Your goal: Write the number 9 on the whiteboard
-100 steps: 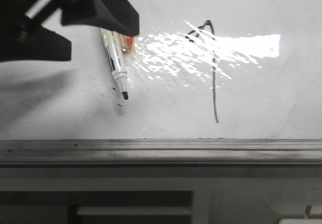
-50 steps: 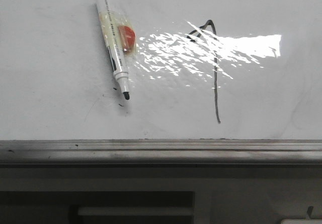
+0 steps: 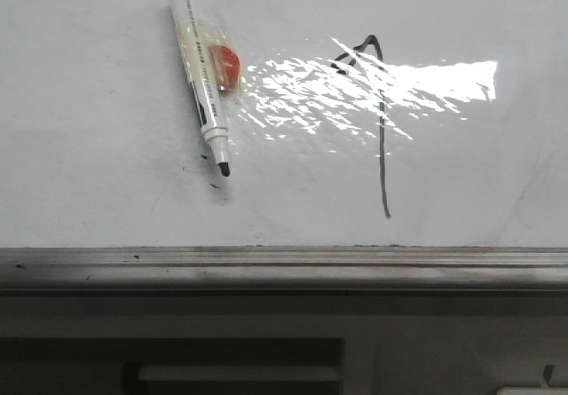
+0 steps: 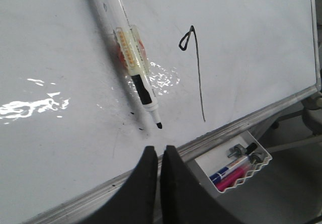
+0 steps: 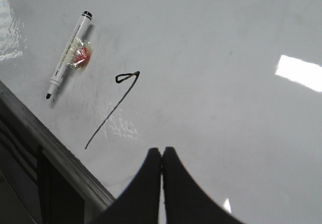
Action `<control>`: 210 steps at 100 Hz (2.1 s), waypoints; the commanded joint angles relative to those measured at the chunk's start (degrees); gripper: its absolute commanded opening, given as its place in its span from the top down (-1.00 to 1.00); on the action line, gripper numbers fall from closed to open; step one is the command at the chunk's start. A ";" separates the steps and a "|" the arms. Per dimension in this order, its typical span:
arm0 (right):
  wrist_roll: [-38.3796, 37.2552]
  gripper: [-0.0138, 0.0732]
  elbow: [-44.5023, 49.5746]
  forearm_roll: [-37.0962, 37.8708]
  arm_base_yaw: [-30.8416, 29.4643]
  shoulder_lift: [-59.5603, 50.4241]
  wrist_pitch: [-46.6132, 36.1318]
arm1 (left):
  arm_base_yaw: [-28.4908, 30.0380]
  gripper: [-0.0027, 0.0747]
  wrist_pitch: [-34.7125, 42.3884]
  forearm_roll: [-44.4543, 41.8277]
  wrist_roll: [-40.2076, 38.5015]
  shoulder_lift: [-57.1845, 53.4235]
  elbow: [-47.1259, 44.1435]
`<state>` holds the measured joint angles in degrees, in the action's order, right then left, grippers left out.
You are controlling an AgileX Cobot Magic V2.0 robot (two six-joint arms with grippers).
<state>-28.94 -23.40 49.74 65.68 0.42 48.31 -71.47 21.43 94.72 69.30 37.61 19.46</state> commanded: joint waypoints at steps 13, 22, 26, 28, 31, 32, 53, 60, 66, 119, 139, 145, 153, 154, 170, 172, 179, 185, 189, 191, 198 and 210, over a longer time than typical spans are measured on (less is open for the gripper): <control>-0.13 0.78 -1.15 3.48 0.05 0.86 -2.63 | -0.19 0.98 11.51 1.04 0.50 -0.21 1.31; -0.13 0.78 -1.15 3.48 0.05 0.86 -2.63 | 0.74 0.98 10.80 -0.15 0.50 -0.21 0.45; -0.13 0.78 -1.15 3.48 0.05 0.86 -2.63 | 1.77 0.98 10.64 -6.13 0.74 -0.21 -0.15; -0.13 0.78 -1.15 3.48 0.05 0.86 -2.63 | 2.43 0.98 10.54 -10.16 0.38 -0.21 -0.50; -0.13 0.78 -1.15 3.48 0.05 0.86 -2.63 | 3.45 0.98 9.74 -15.80 0.10 -0.21 -0.96; -0.13 0.78 -1.15 3.48 0.05 0.86 -2.63 | 3.99 0.98 9.46 -17.19 0.10 -0.21 -1.08; -0.13 0.78 -1.15 3.57 0.05 0.86 -2.53 | 16.36 0.98 4.63 -50.20 -15.60 -3.35 -5.87; -0.13 0.78 -1.15 3.57 0.05 0.86 -2.53 | 21.69 0.98 4.63 -62.20 -28.91 -5.81 -8.96; -0.13 0.78 -1.15 3.57 0.05 0.86 -2.53 | 26.12 0.98 4.63 -72.87 -39.16 -8.17 -11.56; -0.13 0.78 -1.15 3.57 0.05 0.86 -2.53 | 55.64 0.98 -23.23 -91.40 -67.22 -32.90 -20.58; -0.13 0.78 -1.15 3.57 0.05 0.86 -2.53 | 59.74 0.98 -36.35 -91.51 -70.52 -39.65 -20.58; -0.13 0.78 -1.15 3.57 0.05 0.86 -2.53 | 60.10 0.98 -39.07 -91.51 -70.52 -39.27 -20.58; -0.13 0.78 -1.15 3.70 0.05 0.86 -2.53 | 60.47 0.98 -39.19 -91.33 -70.68 -39.27 -20.58; -0.13 0.78 -1.15 3.70 0.05 0.86 -2.53 | 60.47 0.98 -39.08 -91.33 -70.68 -39.27 -20.58; -0.13 0.78 -1.15 3.70 0.05 0.86 -2.53 | 60.55 0.98 -39.10 -91.33 -70.68 -39.27 -20.58; -0.13 0.78 -1.15 3.70 0.05 0.86 -2.53 | 60.55 0.98 -39.10 -91.33 -70.68 -39.27 -20.58; -0.13 0.78 -1.15 3.70 0.05 0.86 -2.53 | 60.55 0.98 -39.10 -91.33 -70.58 -39.27 -20.58; -0.13 0.78 -1.15 3.70 0.05 0.86 -2.53 | 60.55 0.98 -39.10 -91.33 -70.58 -39.27 -20.58; -0.13 0.78 -1.15 3.70 0.05 0.86 -2.53 | 60.55 0.98 -39.10 -91.33 -70.58 -39.27 -20.58; -0.13 0.78 -1.15 3.70 0.05 0.86 -2.53 | 60.55 0.98 -39.10 -91.33 -70.58 -39.27 -20.58; -0.13 0.78 -1.15 3.70 0.05 0.86 -2.53 | 60.55 0.98 -39.10 -91.33 -70.58 -39.27 -20.58; -0.13 0.78 -1.15 3.70 0.05 0.86 -2.53 | 60.55 0.98 -39.10 -91.33 -70.58 -39.27 -20.58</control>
<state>-29.05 -23.40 50.17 65.68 0.42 48.78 -11.07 -19.62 3.32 -0.87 -0.24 -0.04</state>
